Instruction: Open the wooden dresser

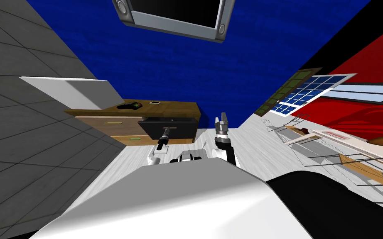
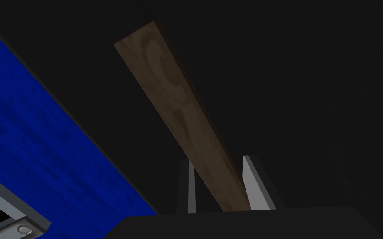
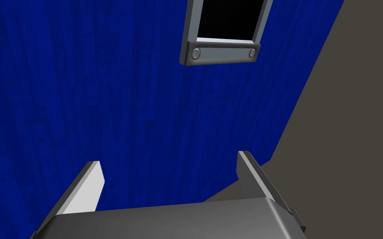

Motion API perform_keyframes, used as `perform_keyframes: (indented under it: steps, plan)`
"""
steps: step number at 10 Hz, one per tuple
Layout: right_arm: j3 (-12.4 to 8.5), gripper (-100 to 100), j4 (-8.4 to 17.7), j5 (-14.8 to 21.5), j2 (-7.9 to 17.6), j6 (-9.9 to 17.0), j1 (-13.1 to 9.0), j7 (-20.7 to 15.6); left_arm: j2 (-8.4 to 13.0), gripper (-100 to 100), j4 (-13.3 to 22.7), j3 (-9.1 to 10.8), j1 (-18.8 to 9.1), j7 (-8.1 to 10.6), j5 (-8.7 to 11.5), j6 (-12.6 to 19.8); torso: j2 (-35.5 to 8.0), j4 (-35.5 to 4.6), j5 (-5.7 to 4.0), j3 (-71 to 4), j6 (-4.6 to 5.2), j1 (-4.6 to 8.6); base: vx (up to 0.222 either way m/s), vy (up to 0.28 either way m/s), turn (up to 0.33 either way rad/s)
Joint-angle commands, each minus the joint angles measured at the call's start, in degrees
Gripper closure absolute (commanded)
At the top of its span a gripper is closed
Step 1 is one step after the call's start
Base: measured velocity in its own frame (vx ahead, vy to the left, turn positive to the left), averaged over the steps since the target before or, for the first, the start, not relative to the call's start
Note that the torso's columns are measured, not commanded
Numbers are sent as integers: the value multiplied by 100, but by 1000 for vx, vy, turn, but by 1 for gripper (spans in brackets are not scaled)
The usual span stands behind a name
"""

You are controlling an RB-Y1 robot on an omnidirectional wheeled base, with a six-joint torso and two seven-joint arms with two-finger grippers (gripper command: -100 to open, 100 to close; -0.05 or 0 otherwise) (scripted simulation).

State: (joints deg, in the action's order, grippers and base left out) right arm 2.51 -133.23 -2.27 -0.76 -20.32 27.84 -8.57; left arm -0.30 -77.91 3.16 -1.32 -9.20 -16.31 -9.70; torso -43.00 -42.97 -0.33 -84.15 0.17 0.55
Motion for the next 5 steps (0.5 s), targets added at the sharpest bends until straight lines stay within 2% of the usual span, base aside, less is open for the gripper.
perform_keyframes:
  steps: [1, 2, 3, 4, 5]
  plan:
    - [0, 0, 0, 0, 0, 0, 1, 0, 53, 100, 318, 215, -268, -190, 142, -122, 33, 16, -2, -19, -13, -1, -130, 9, -162]
    - [1, 0, 0, 0, -1, 0, -1, 0, 53, 100, 459, 215, -323, -190, 142, -122, 24, 26, 5, -16, -19, -24, -120, 25, -73]
    - [0, 0, 0, 0, 0, 0, 0, 0, 114, 100, 644, 430, -492, -380, 283, -278, 35, 32, 14, -20, -16, -39, -136, 12, -250]
    - [1, 0, 0, 0, -1, 0, 0, 0, 114, 100, 817, 430, -638, -380, 283, -278, 28, 24, 6, -18, -46, -54, -116, -4, -5]
    - [0, 0, 0, 0, 0, 0, 1, 0, 114, 100, 936, 430, -665, -380, 283, -278, 31, 23, 6, -18, -56, -62, -43, -2, 27]
